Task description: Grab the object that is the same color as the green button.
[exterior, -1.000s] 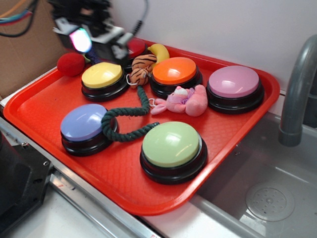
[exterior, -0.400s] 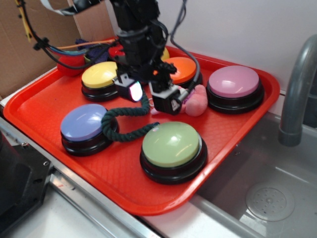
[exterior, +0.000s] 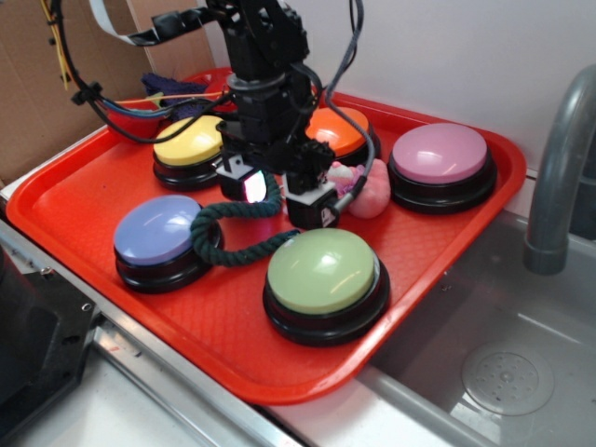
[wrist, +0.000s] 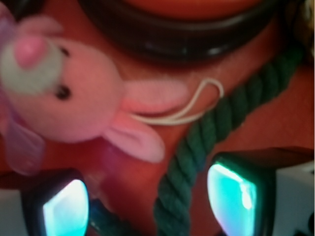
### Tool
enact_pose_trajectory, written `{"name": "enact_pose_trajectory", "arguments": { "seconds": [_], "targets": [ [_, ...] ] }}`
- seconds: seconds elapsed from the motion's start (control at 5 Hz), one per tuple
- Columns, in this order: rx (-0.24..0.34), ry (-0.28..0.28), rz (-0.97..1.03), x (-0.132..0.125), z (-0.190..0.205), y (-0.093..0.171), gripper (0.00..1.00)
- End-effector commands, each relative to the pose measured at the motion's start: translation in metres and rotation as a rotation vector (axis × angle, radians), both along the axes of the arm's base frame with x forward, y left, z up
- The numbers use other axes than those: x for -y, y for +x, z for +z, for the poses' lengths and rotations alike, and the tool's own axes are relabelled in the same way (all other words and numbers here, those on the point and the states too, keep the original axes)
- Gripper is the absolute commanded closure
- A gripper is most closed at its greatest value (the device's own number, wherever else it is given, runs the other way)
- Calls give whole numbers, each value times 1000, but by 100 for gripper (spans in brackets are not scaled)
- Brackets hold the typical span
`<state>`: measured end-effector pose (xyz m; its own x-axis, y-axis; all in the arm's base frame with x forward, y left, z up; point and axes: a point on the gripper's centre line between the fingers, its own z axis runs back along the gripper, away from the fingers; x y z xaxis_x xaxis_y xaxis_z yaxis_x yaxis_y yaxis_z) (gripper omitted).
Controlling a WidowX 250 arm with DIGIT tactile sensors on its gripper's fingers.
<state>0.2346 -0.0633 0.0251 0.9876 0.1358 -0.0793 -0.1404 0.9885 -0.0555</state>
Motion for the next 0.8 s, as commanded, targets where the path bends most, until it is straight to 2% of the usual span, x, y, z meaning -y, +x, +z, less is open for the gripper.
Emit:
{"name": "enact_pose_trajectory", "arguments": {
  "seconds": [0.0,0.4,0.6],
  "targets": [
    [20,18,11,1,3,3,100],
    [33,13,15,-2,9,3,100],
    [62,26,10,-8,33,8,100]
  ]
}}
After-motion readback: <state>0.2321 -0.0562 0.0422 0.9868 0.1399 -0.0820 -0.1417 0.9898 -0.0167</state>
